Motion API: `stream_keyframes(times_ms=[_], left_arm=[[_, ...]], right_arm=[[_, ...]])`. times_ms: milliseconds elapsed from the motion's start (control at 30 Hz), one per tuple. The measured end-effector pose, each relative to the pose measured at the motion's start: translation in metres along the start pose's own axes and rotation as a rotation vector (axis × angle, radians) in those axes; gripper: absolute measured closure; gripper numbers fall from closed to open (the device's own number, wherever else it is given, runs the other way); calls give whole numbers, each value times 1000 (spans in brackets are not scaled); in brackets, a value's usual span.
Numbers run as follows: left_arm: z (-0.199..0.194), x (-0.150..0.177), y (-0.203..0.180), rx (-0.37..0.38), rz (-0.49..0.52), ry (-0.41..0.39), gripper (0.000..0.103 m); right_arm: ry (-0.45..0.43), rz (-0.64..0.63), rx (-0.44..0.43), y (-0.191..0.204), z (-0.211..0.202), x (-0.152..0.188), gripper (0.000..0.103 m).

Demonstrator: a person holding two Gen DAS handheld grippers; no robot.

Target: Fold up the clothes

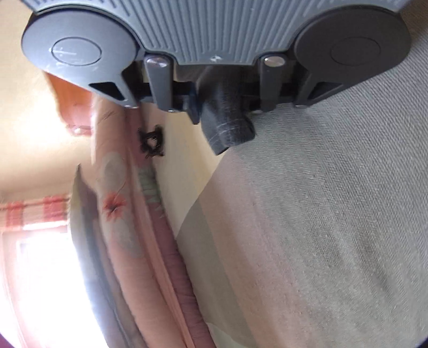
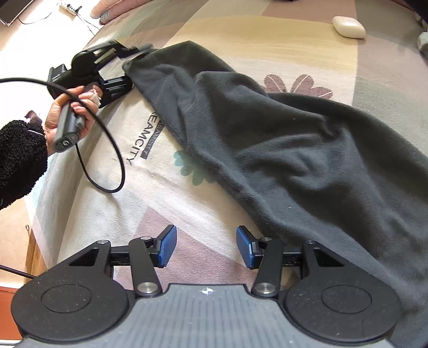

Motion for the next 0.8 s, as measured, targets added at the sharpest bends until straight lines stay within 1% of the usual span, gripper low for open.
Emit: stream_keyframes(times_ms=[33, 67, 167, 200, 267, 400, 567, 600, 667, 733, 767, 800], left_arm=[[1, 0, 1, -9, 5, 3, 85], [3, -1, -1, -28, 31, 12, 91], [6, -2, -11, -89, 113, 39, 94], [4, -6, -16, -89, 131, 35, 94], [-1, -12, -27, -89, 168, 25, 95], [-10, -25, -50, -90, 241, 5, 97], [-22, -41, -78, -90, 332, -19, 97], [-25, -44, -85, -84, 348, -26, 97], [-27, -47, -101, -42, 381, -41, 97], [-29, -49, -115, -10, 436, -46, 97], [-29, -49, -119, -5, 466, -45, 97], [-29, -50, -117, -15, 485, -40, 97]], right_arm=[[2, 0, -1, 1, 0, 0, 48], [4, -1, -3, 2, 0, 0, 48], [9, -2, -7, 5, 1, -1, 47], [11, -3, -9, 7, 1, -1, 47], [13, -4, -11, 8, 1, -2, 41], [7, -11, -8, 8, -1, -1, 41], [0, -19, -3, 8, -4, -1, 41], [-1, -21, -2, 8, -5, -1, 41], [-4, -24, -1, 8, -6, -1, 41], [-6, -28, 1, 8, -7, -1, 41], [-8, -30, 2, 8, -8, -1, 41], [-9, -31, 3, 8, -9, -1, 41]])
Point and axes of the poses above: each gripper's, at about its wrist camera, not at the fingertips, and z roughly the way its jaws point, y to its left, x to its underside, the point moved 8 cm from there along z, roughly the way its jaws point, and after that the axes turned 14 degrees about x, right-handed, at the moved point
